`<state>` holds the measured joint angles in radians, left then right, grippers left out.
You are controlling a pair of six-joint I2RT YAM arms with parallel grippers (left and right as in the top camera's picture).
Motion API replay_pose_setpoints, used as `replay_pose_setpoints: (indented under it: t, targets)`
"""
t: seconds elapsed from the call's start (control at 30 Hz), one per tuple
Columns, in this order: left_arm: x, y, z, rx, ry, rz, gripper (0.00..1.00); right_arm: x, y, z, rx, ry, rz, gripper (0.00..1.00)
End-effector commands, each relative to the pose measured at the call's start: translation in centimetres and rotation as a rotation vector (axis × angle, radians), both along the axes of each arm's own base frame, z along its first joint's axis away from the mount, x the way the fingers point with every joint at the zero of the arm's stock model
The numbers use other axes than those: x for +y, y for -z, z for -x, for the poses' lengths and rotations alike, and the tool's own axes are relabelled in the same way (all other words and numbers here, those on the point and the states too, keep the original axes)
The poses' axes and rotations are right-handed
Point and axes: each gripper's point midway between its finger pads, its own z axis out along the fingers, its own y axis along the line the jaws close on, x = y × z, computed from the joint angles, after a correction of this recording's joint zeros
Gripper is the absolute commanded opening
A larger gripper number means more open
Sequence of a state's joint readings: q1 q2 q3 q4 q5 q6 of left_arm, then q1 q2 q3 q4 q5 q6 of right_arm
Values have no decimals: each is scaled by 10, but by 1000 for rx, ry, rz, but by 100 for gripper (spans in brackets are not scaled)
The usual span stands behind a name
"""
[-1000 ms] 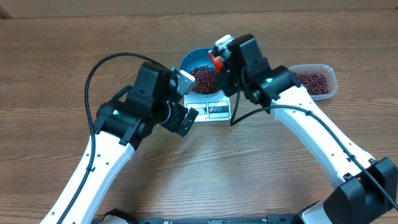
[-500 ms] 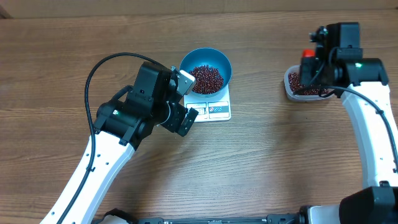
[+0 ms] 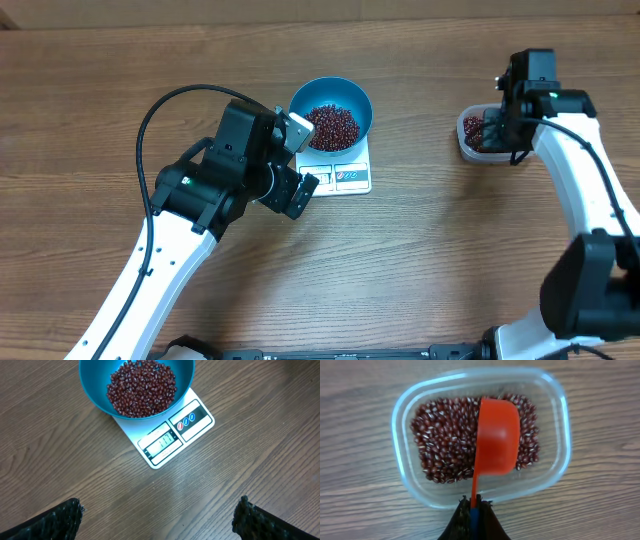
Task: Scoop item into bowl and weigh 150g on scale
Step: 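Carry the empty scoop right back into the bean tub, then dip the red scoop into the tub beans with the right gripper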
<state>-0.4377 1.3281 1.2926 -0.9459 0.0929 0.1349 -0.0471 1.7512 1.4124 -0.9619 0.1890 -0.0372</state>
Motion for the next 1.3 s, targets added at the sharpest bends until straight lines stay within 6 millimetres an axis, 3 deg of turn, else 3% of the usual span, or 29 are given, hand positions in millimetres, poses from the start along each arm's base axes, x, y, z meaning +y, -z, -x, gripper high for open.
replay_pose_setpoints:
  t: [0.0, 0.33, 0.57, 1.0, 1.27]
  targets:
    - [2, 0, 1, -9, 12, -14, 100, -3, 11, 1, 29, 13, 5, 4]
    - [2, 0, 1, -9, 12, -14, 100, 31, 19, 3, 57, -122, -165, 4]
    - [2, 0, 1, -9, 12, -14, 100, 40, 18, 2, 43, -134, -250, 4]
    - [2, 0, 1, -9, 12, -14, 100, 18, 11, -3, -34, -104, -469, 4]
    - [2, 0, 1, -9, 12, -14, 100, 8, 26, 5, -5, -86, -476, 4]
